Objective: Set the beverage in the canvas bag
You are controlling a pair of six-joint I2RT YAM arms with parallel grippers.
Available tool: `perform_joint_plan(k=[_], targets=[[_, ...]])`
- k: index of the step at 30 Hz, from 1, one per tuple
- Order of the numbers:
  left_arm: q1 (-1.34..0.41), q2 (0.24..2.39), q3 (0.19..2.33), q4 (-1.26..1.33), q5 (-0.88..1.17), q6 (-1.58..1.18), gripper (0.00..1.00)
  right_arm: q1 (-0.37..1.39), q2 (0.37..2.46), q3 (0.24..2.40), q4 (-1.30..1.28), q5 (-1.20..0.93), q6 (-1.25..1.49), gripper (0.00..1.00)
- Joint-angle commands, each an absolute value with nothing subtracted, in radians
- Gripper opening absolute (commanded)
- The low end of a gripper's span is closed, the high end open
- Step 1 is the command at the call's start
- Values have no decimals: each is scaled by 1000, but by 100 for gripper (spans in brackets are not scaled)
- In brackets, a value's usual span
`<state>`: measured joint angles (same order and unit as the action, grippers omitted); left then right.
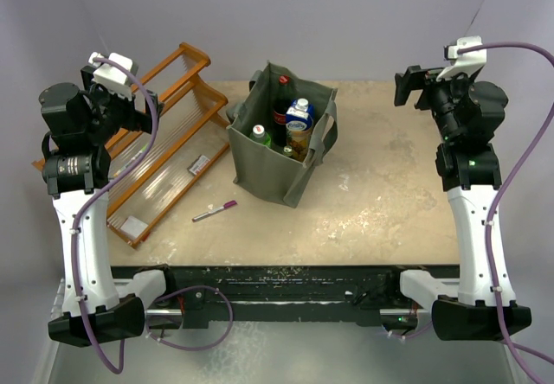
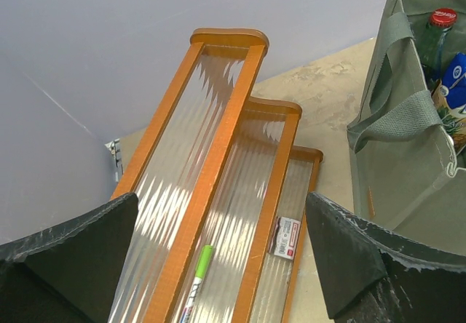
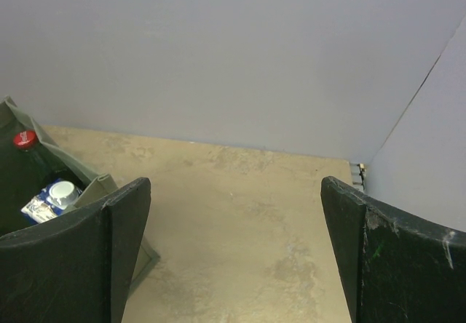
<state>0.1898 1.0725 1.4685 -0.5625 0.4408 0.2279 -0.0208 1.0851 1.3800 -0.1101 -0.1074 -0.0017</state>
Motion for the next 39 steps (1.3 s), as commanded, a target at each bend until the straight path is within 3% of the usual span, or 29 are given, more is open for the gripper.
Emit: perform_joint_plan(k=[1,39], targets=[[198,1050,1490,-521,433,230,99,-26,1072,1381,-61,-132,11,100],[203,1035,1481,-534,468,234,99,-28,1057,1371,-64,-144,17,100]])
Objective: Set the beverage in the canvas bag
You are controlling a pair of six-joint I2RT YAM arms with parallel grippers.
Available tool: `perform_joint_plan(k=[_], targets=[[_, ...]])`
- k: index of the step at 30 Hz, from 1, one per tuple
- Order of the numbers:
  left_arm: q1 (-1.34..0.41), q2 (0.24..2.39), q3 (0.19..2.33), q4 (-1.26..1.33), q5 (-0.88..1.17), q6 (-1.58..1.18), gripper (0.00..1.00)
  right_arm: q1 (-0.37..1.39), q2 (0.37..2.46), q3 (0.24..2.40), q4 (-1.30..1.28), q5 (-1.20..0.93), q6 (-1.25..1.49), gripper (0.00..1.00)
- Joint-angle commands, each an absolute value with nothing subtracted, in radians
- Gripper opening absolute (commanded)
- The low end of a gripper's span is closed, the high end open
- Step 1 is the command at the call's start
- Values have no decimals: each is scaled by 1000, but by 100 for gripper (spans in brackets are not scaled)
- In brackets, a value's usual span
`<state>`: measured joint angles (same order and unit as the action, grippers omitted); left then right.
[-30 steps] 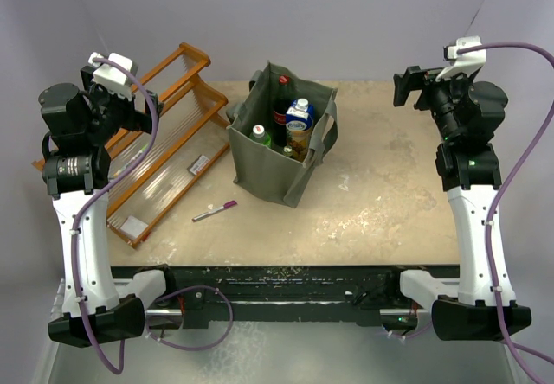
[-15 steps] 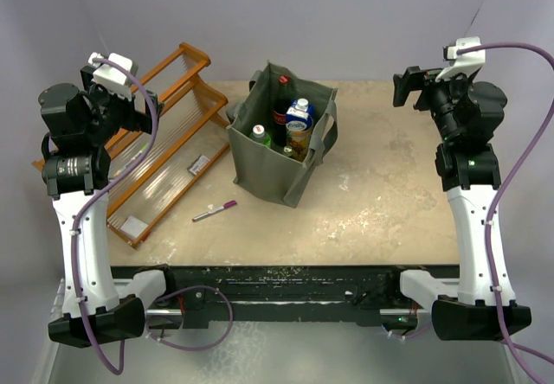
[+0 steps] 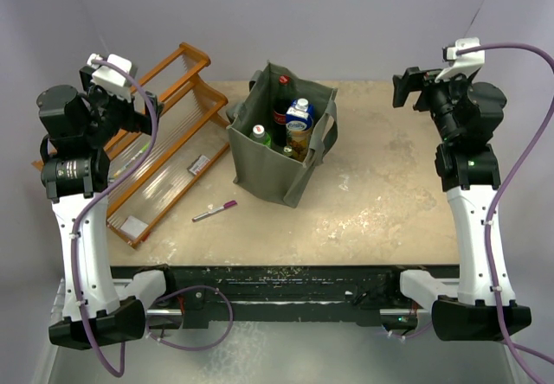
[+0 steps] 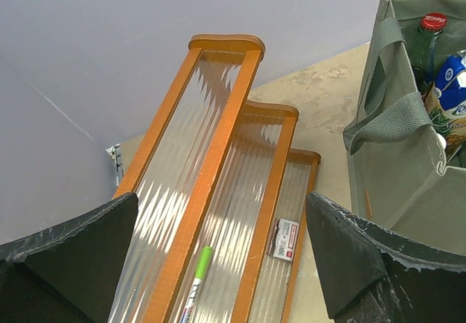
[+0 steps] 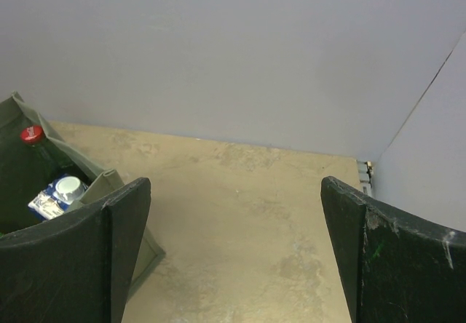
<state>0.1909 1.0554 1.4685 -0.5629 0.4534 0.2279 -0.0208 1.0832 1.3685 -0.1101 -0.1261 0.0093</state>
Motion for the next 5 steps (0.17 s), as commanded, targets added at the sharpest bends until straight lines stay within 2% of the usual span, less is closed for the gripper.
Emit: perform_joint_plan(k=[1,5], targets=[[203,1035,1480,-533,467,234,99,-28,1059,1371,-64,-144,17,100],[203,1033,1477,-534,468,236,99,-27,1058,1372,-64,-144,16,100]])
